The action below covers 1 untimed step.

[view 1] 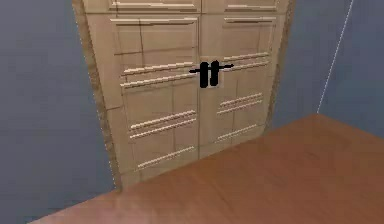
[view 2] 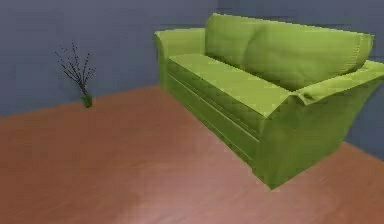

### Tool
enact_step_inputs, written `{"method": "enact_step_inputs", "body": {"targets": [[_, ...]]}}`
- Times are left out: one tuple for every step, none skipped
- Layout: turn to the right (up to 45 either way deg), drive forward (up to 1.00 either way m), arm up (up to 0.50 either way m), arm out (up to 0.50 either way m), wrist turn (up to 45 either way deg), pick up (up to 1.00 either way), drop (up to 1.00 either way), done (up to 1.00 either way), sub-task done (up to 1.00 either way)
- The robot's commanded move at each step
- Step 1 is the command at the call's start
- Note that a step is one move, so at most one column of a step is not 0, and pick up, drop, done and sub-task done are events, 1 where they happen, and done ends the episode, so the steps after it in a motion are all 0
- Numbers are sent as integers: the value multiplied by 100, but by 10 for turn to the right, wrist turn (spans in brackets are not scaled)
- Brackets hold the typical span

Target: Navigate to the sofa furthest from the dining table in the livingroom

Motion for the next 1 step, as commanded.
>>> {"method": "enact_step_inputs", "body": {"targets": [[450, 0, 0, 0, 0, 0, 0, 0, 0]]}}
